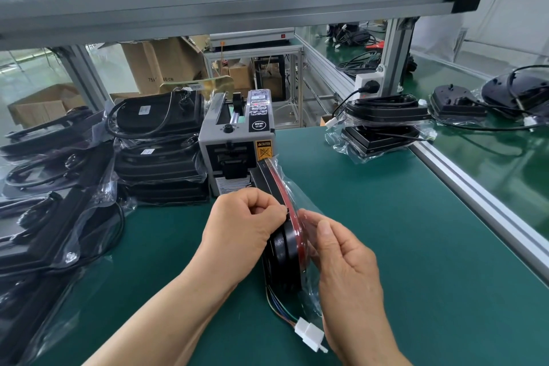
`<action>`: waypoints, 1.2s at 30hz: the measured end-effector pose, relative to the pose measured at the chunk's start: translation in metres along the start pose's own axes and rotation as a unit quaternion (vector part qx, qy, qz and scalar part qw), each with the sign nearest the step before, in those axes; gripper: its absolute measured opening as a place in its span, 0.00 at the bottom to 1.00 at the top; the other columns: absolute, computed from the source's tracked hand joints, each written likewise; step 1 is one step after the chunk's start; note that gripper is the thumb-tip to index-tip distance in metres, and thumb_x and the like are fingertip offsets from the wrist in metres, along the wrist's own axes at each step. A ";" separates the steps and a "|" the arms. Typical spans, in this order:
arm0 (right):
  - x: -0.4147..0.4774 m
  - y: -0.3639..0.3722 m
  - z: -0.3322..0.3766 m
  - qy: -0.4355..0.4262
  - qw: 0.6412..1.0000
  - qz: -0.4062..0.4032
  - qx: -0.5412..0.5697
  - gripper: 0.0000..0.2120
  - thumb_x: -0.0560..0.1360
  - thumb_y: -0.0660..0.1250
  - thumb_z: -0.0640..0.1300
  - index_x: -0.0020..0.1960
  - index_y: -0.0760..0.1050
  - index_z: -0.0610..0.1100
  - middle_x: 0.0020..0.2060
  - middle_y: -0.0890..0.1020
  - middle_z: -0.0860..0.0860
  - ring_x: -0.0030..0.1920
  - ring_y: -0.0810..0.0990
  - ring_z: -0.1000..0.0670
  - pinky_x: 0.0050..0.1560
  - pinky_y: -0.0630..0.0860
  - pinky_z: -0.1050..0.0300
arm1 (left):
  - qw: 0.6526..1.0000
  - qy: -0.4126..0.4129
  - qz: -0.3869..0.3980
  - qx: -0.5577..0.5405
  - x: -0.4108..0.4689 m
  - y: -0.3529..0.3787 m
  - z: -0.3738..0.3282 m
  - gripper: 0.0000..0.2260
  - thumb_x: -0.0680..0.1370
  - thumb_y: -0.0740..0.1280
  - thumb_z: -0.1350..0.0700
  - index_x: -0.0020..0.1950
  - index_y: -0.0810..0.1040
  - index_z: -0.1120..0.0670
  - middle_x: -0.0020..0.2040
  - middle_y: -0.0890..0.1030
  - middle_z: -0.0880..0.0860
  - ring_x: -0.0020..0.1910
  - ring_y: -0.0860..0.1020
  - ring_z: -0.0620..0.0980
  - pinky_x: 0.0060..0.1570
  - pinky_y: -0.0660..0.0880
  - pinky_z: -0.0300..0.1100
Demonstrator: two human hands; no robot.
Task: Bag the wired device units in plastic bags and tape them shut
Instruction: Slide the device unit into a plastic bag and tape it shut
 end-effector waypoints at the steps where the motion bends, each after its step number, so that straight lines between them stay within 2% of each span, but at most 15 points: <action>1: 0.000 0.000 0.000 0.000 1.000 0.000 -0.001 0.15 0.84 0.59 0.43 0.53 0.84 0.50 0.49 0.87 0.57 0.55 0.84 0.58 0.58 0.76 0.58 | 1.000 0.003 -0.006 0.006 -0.001 0.000 0.000 0.03 0.67 0.73 0.49 0.36 0.82 0.47 0.27 0.76 0.46 0.29 0.70 0.43 0.34 0.71 0.43; 4: -0.001 -0.001 0.000 0.002 1.000 -0.003 -0.005 0.14 0.84 0.59 0.43 0.53 0.84 0.51 0.50 0.87 0.58 0.55 0.84 0.59 0.58 0.76 0.58 | 1.000 0.007 -0.020 0.022 -0.002 -0.002 0.001 0.05 0.64 0.70 0.46 0.36 0.81 0.46 0.26 0.74 0.44 0.27 0.68 0.42 0.32 0.70 0.43; 10: -0.001 -0.002 0.001 0.005 1.000 -0.011 -0.019 0.14 0.83 0.59 0.44 0.52 0.84 0.51 0.49 0.87 0.58 0.55 0.84 0.58 0.58 0.76 0.56 | 0.999 0.030 -0.014 0.038 -0.001 -0.003 0.002 0.03 0.67 0.72 0.47 0.38 0.81 0.45 0.26 0.72 0.41 0.26 0.67 0.41 0.30 0.68 0.39; 12: -0.002 -0.001 0.002 0.005 1.000 -0.010 -0.021 0.15 0.84 0.59 0.43 0.52 0.84 0.51 0.49 0.87 0.58 0.55 0.84 0.59 0.58 0.76 0.57 | 0.999 0.028 -0.012 0.032 -0.001 -0.002 0.003 0.04 0.68 0.74 0.48 0.39 0.81 0.44 0.27 0.72 0.40 0.27 0.68 0.39 0.31 0.70 0.40; 16: -0.002 0.000 0.002 0.006 1.000 -0.003 -0.023 0.15 0.84 0.59 0.43 0.53 0.84 0.51 0.49 0.87 0.58 0.54 0.84 0.59 0.56 0.76 0.59 | 0.999 -0.010 -0.029 -0.014 0.001 -0.002 0.007 0.13 0.63 0.72 0.45 0.46 0.78 0.44 0.30 0.73 0.40 0.31 0.71 0.41 0.41 0.75 0.47; 19: -0.002 0.000 0.004 -0.002 1.000 0.010 -0.028 0.14 0.83 0.59 0.43 0.53 0.84 0.50 0.48 0.87 0.59 0.53 0.84 0.60 0.53 0.77 0.64 | 0.997 -0.033 -0.036 -0.054 0.002 0.001 0.013 0.11 0.68 0.78 0.49 0.45 0.80 0.48 0.32 0.73 0.45 0.33 0.72 0.43 0.38 0.73 0.41; 21: -0.002 0.000 0.006 -0.005 0.999 0.021 -0.038 0.14 0.83 0.59 0.42 0.53 0.84 0.51 0.48 0.87 0.59 0.53 0.84 0.60 0.50 0.77 0.68 | 0.996 -0.034 -0.034 -0.075 0.001 0.004 0.015 0.08 0.70 0.77 0.53 0.44 0.80 0.50 0.32 0.72 0.47 0.32 0.70 0.43 0.34 0.71 0.35; 24: -0.001 0.001 0.011 0.016 0.997 0.060 -0.047 0.13 0.83 0.61 0.46 0.51 0.85 0.52 0.48 0.87 0.55 0.53 0.85 0.56 0.55 0.78 0.57 | 0.995 -0.028 -0.023 -0.093 -0.003 0.004 0.018 0.09 0.71 0.77 0.53 0.46 0.79 0.49 0.32 0.70 0.45 0.30 0.69 0.42 0.31 0.69 0.32; 26: 0.007 0.004 0.022 0.033 0.988 0.126 -0.077 0.12 0.78 0.65 0.54 0.52 0.85 0.50 0.46 0.87 0.50 0.49 0.86 0.53 0.54 0.82 0.46 | 0.994 -0.036 0.002 -0.107 -0.006 0.005 0.021 0.11 0.70 0.78 0.53 0.48 0.79 0.47 0.35 0.71 0.47 0.31 0.70 0.42 0.31 0.70 0.31; 28: 0.028 0.005 0.034 0.043 0.977 0.156 -0.137 0.22 0.71 0.67 0.60 0.52 0.82 0.43 0.45 0.85 0.44 0.46 0.83 0.53 0.55 0.80 0.36 | 0.992 -0.045 0.034 -0.116 -0.008 0.008 0.022 0.14 0.69 0.78 0.53 0.50 0.78 0.47 0.38 0.72 0.49 0.32 0.71 0.42 0.31 0.71 0.30; 30: 0.053 0.014 0.045 0.040 0.963 0.164 -0.208 0.29 0.68 0.66 0.64 0.49 0.77 0.36 0.43 0.81 0.38 0.44 0.78 0.51 0.58 0.77 0.34 | 0.991 -0.047 0.046 -0.118 -0.009 0.009 0.021 0.15 0.69 0.78 0.54 0.52 0.78 0.47 0.40 0.72 0.51 0.35 0.71 0.43 0.33 0.71 0.30; 31: 0.064 0.023 0.046 0.044 0.956 0.174 -0.232 0.32 0.67 0.67 0.65 0.49 0.76 0.34 0.42 0.78 0.37 0.44 0.76 0.49 0.58 0.77 0.37 | 0.991 -0.044 0.045 -0.116 -0.009 0.010 0.018 0.15 0.69 0.79 0.54 0.52 0.78 0.47 0.41 0.72 0.51 0.36 0.71 0.44 0.34 0.72 0.30; 32: 0.072 0.033 0.044 0.058 0.949 0.182 -0.250 0.32 0.67 0.69 0.65 0.48 0.77 0.35 0.42 0.79 0.40 0.44 0.76 0.49 0.55 0.77 0.43 | 0.992 -0.038 0.042 -0.108 -0.008 0.010 0.016 0.15 0.69 0.79 0.54 0.52 0.78 0.47 0.40 0.71 0.50 0.36 0.71 0.43 0.34 0.71 0.30; 34: 0.086 0.051 0.035 0.088 0.943 0.190 -0.258 0.21 0.69 0.73 0.60 0.47 0.81 0.42 0.43 0.84 0.49 0.45 0.80 0.50 0.51 0.78 0.51 | 0.995 -0.023 0.050 -0.081 -0.009 0.012 0.011 0.17 0.67 0.81 0.50 0.51 0.78 0.46 0.37 0.71 0.46 0.33 0.69 0.41 0.32 0.69 0.30; 36: 0.096 0.061 0.025 0.098 0.938 0.195 -0.270 0.12 0.72 0.74 0.50 0.45 0.81 0.42 0.41 0.84 0.46 0.42 0.81 0.48 0.49 0.79 0.50 | 0.995 -0.020 0.073 -0.070 -0.006 0.014 0.011 0.18 0.64 0.79 0.46 0.50 0.79 0.45 0.33 0.71 0.42 0.30 0.69 0.39 0.31 0.68 0.30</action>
Point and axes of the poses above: each hand's wrist, its own x-axis towards the middle knuckle, its own y-axis out of the palm, z = x × y, the point moved 9 cm from there along x, towards the middle knuckle
